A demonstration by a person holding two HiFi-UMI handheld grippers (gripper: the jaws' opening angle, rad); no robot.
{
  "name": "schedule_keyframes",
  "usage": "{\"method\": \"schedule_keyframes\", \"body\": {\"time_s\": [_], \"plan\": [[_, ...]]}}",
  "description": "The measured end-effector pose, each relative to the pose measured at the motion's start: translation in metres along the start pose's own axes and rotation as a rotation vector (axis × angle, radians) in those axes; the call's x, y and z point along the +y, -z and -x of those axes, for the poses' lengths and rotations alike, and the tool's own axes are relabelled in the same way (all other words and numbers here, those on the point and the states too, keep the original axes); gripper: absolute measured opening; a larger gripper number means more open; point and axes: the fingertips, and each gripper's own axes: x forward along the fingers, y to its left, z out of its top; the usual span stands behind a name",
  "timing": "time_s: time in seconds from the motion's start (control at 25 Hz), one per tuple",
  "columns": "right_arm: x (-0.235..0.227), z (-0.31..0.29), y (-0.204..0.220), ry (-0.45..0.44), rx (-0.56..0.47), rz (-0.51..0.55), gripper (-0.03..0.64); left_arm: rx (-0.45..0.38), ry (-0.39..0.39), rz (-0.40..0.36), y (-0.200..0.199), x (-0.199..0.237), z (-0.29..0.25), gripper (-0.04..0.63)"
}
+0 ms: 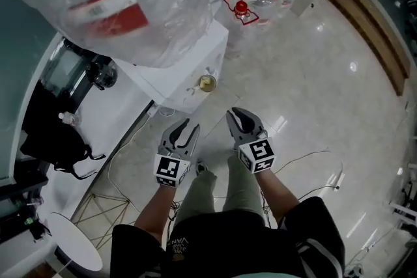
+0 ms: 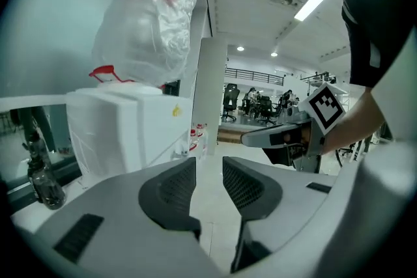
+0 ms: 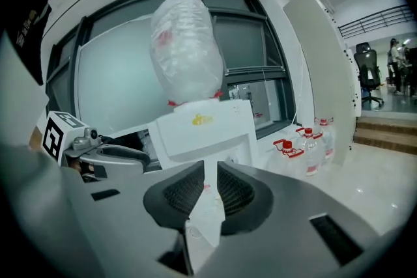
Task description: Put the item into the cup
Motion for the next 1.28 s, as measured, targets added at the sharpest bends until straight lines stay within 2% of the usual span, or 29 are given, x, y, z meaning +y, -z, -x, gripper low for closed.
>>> {"method": "schedule_keyframes", "body": {"time_s": [0.36,0.64,1.0,1.28], "plan": [[0.048,0.069,-0.067,0.023,-0.085,0.001,0.06,-0.094,0.029,-0.035,-0.073,-0.039,0.065,0.063],[0.09,0.111,-0.092,0.015,-0.118,0.011,0.057,-0.143,0.025,-0.062,-0.106,-0.053,0.116,0.034],[0.118,0.15,-0.113,0.038,-0.153,0.034,0.052,-0.188,0.041,-0.096,-0.129,-0.06,0.167,0.021],[0.134,0.168,-0.114,0.046,-0.165,0.038,0.048,-0.214,0.048,-0.103,-0.129,-0.065,0.193,0.02]]}}
